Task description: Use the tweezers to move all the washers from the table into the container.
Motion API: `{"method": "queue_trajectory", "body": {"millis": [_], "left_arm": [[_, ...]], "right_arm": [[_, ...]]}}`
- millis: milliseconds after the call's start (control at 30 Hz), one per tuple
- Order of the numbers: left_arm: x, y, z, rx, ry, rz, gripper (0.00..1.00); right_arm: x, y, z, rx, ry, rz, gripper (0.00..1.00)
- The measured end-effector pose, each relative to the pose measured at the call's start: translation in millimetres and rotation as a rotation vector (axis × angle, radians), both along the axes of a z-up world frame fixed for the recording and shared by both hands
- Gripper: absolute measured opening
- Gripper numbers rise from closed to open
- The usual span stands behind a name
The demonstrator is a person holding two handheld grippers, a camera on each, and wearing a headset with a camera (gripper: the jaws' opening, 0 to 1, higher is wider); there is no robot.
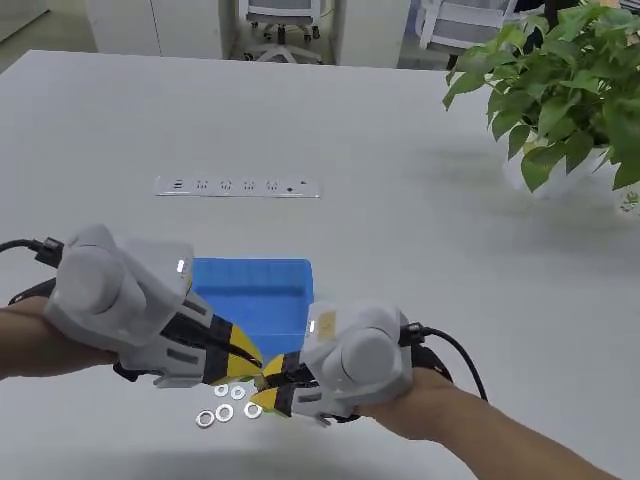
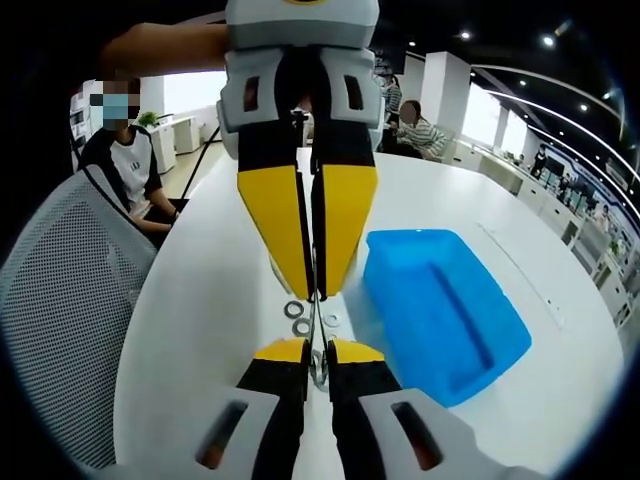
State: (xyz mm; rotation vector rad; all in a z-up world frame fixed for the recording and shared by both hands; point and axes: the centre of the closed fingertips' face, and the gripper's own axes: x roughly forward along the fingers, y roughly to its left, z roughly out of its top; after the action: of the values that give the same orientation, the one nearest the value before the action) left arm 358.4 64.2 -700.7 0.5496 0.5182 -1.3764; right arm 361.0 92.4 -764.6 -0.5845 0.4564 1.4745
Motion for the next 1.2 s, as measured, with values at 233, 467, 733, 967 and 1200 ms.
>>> {"method": "queue_trajectory", "body": {"millis": [233,467,733,967,1200], "left_arm": [[-2.2,-3.1,1.1,0.003,0.004,-0.002,0.06],[-5.8,-2.8,4.4,0.007,-0.002,0.001,0.06],[-5.0,0.2,7.4,0.002,-0.006,0.014,0.10],[-1.1,6.6,13.8,-0.046,0.001,0.066,0.27],[-0.2,13.1,21.8,-0.141,0.032,0.158,0.46]], "right_arm": [[-2.8,-1.1,0.9,0.003,0.004,-0.003,0.08],[-5.2,1.1,5.4,0.027,0.009,-0.019,0.08],[-2.7,2.9,15.6,0.055,0.000,-0.033,0.08],[1.7,3.0,23.8,0.064,-0.014,-0.037,0.08],[9.0,3.4,36.0,0.080,-0.024,-0.045,0.08]]}}
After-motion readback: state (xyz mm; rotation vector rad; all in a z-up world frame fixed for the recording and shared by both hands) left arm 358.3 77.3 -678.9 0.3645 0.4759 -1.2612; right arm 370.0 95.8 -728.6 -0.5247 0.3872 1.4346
